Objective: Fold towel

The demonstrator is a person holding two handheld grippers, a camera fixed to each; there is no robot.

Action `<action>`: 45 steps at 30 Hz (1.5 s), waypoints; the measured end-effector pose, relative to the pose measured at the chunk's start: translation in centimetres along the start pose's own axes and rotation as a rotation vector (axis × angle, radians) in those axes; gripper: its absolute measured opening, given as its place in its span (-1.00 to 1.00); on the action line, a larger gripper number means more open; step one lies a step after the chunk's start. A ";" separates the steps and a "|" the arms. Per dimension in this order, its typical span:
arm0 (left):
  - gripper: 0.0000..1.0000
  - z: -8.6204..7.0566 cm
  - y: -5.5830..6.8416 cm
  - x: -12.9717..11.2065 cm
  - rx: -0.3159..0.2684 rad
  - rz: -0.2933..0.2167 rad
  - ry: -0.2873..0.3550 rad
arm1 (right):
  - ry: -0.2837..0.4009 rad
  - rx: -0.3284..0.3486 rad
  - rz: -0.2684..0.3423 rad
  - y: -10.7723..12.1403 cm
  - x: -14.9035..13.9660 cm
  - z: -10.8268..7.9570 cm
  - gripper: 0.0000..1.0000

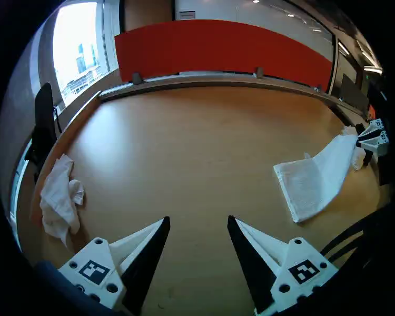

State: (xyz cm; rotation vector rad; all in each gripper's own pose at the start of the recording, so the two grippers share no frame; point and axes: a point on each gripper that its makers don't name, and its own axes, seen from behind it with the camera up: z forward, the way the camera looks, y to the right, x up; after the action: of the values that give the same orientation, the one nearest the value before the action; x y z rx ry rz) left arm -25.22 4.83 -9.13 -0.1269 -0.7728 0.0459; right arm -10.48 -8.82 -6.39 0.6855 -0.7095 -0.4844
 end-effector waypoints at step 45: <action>0.60 -3.9 -4.8 -1.0 0.065 -0.081 0.031 | -0.041 0.275 -0.133 -12.5 2.5 8.1 -0.91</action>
State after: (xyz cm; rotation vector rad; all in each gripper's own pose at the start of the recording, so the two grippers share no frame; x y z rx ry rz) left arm -23.23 -0.43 -11.99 -0.0342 -0.7438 -0.0083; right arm -16.81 -22.13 -9.73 0.9879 -0.7802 -0.5292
